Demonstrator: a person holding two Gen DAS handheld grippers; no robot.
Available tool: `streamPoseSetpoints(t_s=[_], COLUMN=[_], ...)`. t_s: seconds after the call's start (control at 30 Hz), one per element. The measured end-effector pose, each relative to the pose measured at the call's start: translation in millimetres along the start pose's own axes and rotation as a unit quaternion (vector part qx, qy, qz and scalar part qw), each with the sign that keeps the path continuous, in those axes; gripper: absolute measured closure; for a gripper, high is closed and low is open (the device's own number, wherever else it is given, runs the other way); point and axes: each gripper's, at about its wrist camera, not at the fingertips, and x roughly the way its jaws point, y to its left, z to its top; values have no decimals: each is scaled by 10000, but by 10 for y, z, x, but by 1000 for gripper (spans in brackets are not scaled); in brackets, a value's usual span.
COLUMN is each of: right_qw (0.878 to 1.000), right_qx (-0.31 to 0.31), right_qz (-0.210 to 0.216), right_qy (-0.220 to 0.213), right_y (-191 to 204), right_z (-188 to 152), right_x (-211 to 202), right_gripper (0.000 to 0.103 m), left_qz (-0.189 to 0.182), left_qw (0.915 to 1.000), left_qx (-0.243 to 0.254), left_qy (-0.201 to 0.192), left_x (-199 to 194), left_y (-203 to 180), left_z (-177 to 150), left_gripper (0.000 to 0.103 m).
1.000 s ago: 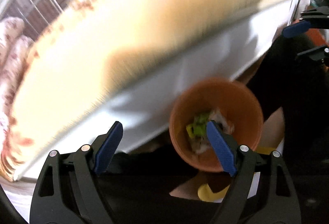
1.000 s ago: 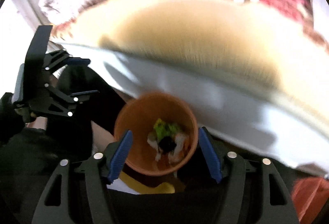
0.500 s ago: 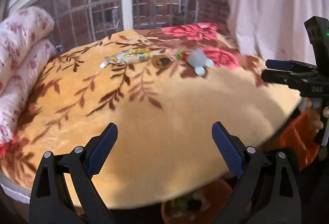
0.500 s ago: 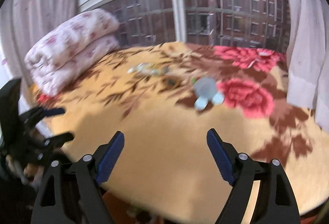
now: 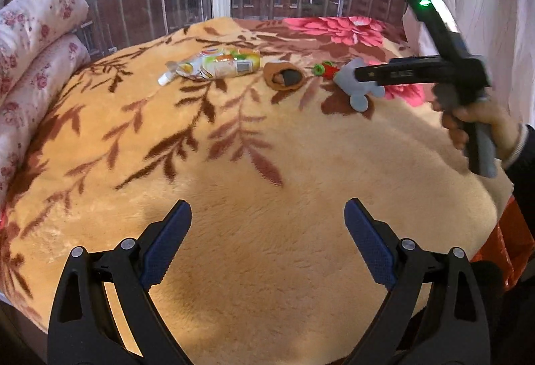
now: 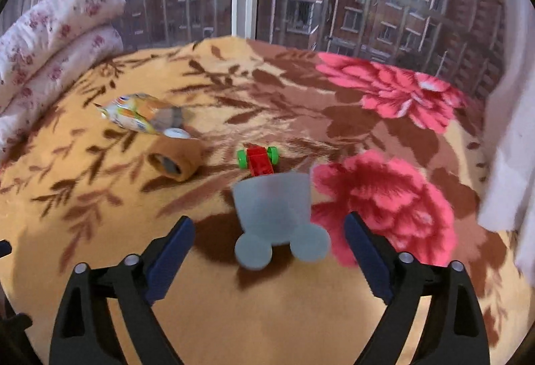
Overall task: Collect trash
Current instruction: 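Grasp the pale blue cup with the right tool while the left tool grasps the brown cup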
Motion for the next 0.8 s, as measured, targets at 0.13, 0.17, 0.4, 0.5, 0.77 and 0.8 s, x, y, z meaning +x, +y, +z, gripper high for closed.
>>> streamPoseSetpoints(t_s=[0.13, 0.17, 0.4, 0.5, 0.77, 0.8], right_qw=[9994, 9990, 9982, 9991, 9901, 9879], right_qx=[-153, -208, -102, 99, 1172, 1275], right_qz=[23, -28, 105, 83, 608, 648], right_qy=[311, 383, 590, 406, -484, -603], right_y=[-2, 3, -78, -160, -571, -621], right_z=[76, 81, 11, -43, -352, -431], right_x=[339, 424, 626, 496, -229, -345], right_gripper=[13, 13, 45, 45, 45, 45], left_qz=[-105, -108, -124, -97, 64, 76], left_qw=[9999, 9998, 9997, 9994, 9963, 9948], left_qx=[-82, -79, -87, -115, -676, -843], left_qy=[90, 112, 214, 314, 526, 563], left_x=[106, 138, 358, 537, 1156, 1275], left_y=[5, 1, -64, -123, -250, -240], left_z=[67, 95, 382, 569, 1129, 1208], left_gripper=[13, 13, 13, 13, 13, 13])
